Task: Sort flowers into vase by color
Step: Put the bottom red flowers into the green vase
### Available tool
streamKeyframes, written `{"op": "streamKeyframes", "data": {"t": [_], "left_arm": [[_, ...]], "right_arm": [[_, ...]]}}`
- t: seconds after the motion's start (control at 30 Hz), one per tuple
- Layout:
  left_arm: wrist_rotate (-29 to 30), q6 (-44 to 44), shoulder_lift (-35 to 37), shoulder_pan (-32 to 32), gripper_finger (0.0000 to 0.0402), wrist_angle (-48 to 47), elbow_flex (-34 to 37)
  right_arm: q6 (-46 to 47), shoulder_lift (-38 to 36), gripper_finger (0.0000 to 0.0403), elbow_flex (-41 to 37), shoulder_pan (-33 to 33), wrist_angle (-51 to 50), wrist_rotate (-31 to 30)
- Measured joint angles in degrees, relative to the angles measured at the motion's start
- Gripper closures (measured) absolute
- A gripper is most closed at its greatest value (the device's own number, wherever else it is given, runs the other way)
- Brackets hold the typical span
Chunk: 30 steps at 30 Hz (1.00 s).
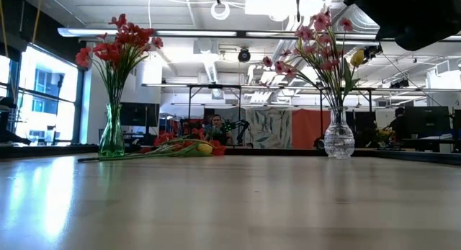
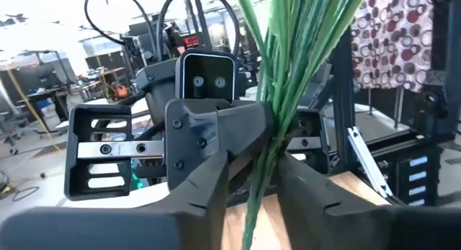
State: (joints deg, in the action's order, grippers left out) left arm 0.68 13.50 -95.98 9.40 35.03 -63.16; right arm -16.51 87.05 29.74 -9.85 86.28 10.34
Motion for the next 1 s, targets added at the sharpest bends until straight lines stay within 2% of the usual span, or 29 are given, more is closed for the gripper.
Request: {"op": "streamKeyframes", "data": {"t": [0.2, 0.27, 0.4, 0.63, 0.77, 0.9, 1.0], "left_arm": [[-1.09, 0.85, 0.04, 0.24, 0.0388, -1.22, 0.00], [-1.26, 1.61, 0.37, 0.36, 0.0395, -2.94, 0.00], [-0.52, 1.03, 0.37, 0.39, 0.0399, -5.91, 0.00], [3.35, -2.90, 2.20, 0.78, 0.0401, -11.83, 0.52], [10.89, -5.08, 5.85, 1.56, 0.0401, -18.85, 2.49], [23.59, -9.98, 11.64, 3.25, 0.0401, -29.47, 5.26], [35.73, -13.90, 17.75, 5.79, 0.0401, -38.48, 9.24]], "right_arm": [[2.72, -0.04, 0.0395, 0.00, -0.07, -1.00, 0.40], [3.71, -0.04, 0.0383, -0.01, -0.10, -1.85, 0.09], [5.68, -0.15, 0.0328, -0.02, 0.10, -3.28, -1.56], [5.55, -0.17, 0.0227, -1.72, 0.09, -3.06, -8.72], [5.55, -1.89, 0.0196, -4.51, 0.09, -3.30, -14.13], [5.53, -5.86, 0.0186, -8.08, 0.11, -3.99, -20.52], [5.56, -8.30, 0.0188, -10.88, 0.09, -4.66, -22.19]]}}
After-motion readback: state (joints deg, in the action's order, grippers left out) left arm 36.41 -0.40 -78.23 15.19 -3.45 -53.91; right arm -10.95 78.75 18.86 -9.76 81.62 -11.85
